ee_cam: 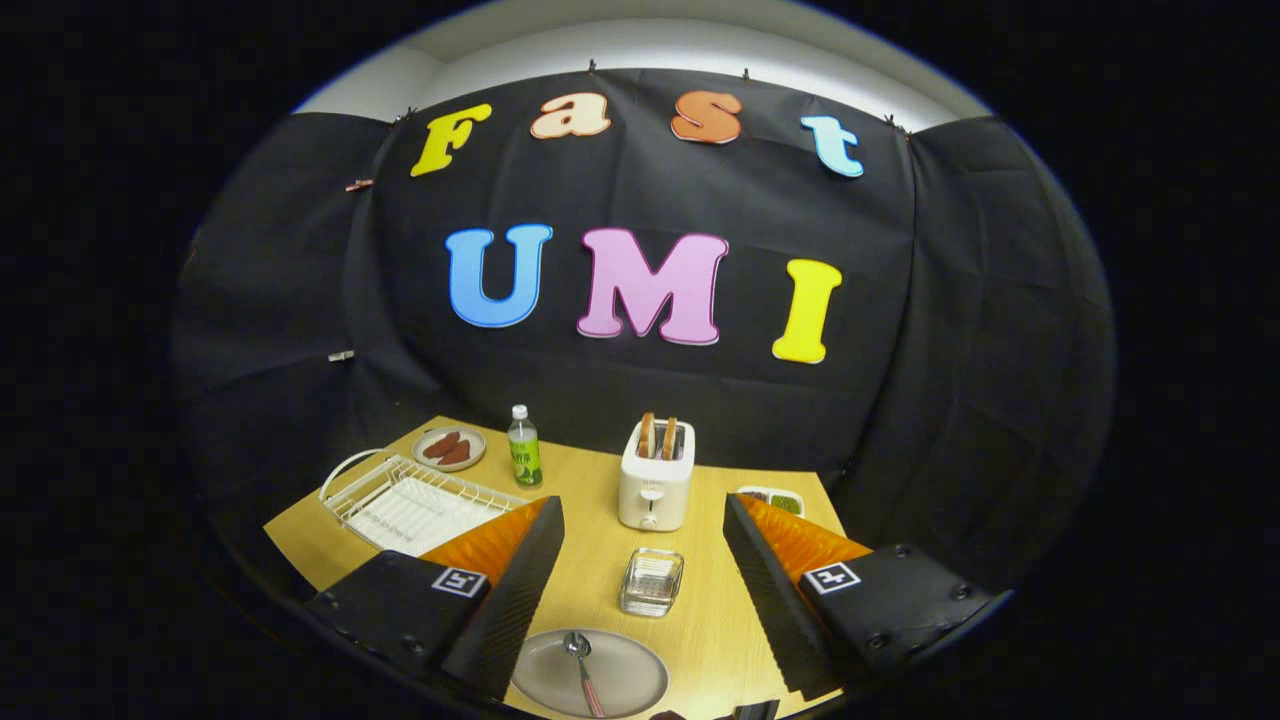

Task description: Take the plate from the dish rack, then take the spoon from the basket and place it into the plate.

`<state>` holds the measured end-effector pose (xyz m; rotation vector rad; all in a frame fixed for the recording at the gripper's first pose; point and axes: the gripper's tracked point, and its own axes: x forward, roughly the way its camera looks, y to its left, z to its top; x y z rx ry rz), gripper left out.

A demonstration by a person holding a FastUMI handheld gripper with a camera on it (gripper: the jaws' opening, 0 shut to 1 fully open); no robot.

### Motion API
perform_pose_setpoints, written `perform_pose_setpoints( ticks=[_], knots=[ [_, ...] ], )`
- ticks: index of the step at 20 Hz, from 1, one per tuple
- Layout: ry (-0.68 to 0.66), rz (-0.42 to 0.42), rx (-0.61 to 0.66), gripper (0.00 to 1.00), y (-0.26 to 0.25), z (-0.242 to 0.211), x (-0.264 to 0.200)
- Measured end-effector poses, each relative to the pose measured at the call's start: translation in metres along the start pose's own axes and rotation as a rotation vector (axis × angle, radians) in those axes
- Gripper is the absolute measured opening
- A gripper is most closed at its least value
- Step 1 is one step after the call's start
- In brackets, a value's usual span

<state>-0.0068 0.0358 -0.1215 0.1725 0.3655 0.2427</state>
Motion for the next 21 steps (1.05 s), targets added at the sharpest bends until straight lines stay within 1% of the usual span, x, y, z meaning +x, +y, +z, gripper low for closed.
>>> perform_pose_setpoints(
  ticks=[5, 9, 13, 16, 21],
  knots=[
    [-0.136, -0.011, -0.036, 0.98, -0.002, 0.069, -0.012],
    [-0.217, -0.026, -0.069, 0.98, -0.002, 0.108, -0.024],
    [-0.314, -0.062, -0.071, 0.98, -0.005, 0.143, -0.034],
    [-0.337, -0.072, -0.059, 0.98, -0.011, 0.152, -0.035],
    [-0.318, -0.074, -0.050, 0.98, -0.016, 0.147, -0.031]
  ],
)
